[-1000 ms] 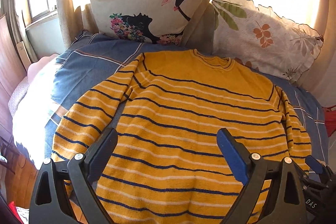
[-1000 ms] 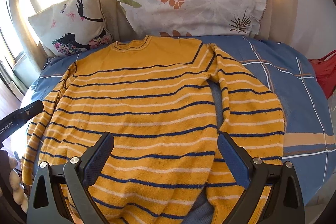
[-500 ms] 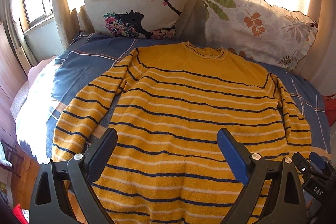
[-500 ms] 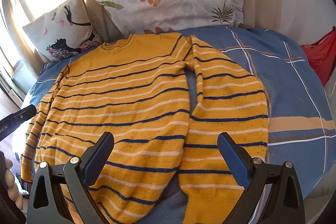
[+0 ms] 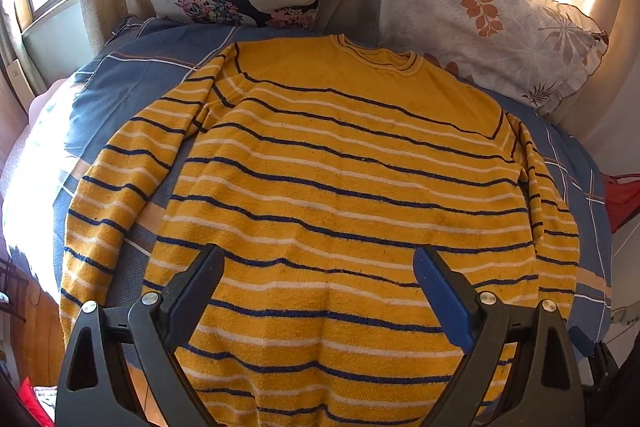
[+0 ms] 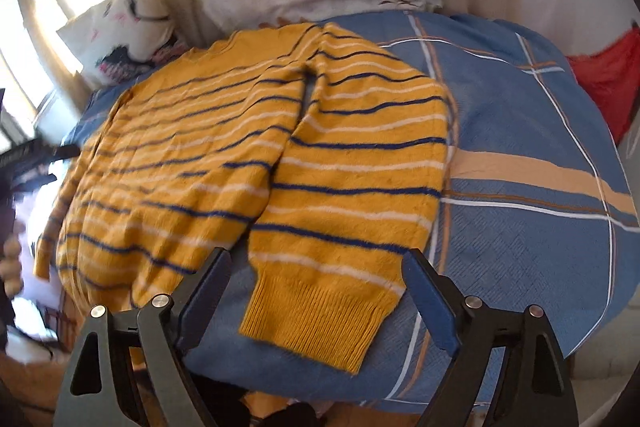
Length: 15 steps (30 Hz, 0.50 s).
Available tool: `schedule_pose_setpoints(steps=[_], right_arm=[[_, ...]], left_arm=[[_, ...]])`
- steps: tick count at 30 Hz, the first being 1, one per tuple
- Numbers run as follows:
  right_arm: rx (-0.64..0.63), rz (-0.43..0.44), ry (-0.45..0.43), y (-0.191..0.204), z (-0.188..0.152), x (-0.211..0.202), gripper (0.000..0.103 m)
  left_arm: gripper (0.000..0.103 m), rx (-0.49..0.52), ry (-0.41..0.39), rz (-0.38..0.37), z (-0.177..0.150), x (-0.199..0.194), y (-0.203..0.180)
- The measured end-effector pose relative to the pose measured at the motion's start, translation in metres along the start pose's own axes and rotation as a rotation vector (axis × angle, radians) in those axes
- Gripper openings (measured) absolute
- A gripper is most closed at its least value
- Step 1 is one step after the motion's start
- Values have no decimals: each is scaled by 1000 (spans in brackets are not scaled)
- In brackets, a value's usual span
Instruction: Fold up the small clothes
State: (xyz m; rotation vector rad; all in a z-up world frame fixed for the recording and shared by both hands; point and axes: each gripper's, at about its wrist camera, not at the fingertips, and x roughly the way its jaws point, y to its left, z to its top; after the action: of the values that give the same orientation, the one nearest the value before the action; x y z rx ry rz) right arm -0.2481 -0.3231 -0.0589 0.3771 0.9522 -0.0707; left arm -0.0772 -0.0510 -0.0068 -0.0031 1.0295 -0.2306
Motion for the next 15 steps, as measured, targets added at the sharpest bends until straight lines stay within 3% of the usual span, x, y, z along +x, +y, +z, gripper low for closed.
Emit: schedule_pose_setpoints(steps=[4, 7, 8, 9, 11, 13, 15], right_arm=[[-198, -26, 53, 24, -18, 11, 88], [-257, -93, 79, 27, -21, 25, 71], [-258, -108, 83, 26, -20, 27, 60], [-247, -107, 75, 23, -15, 24, 39], [-192, -81, 80, 13, -4, 17, 16], [-95, -32, 23, -8, 14, -2, 15], [14, -34, -55, -37, 34, -23, 14]], left_arm=[[95, -1, 12, -5, 4, 6, -2], [95, -6, 17, -5, 7, 8, -2], [95, -8, 16, -5, 9, 8, -1], [95, -11, 12, -4, 11, 7, 0], [95, -21, 3, 2, 14, 5, 4], [95, -41, -10, 8, 20, 2, 12], [95, -68, -27, 20, 26, -3, 23]])
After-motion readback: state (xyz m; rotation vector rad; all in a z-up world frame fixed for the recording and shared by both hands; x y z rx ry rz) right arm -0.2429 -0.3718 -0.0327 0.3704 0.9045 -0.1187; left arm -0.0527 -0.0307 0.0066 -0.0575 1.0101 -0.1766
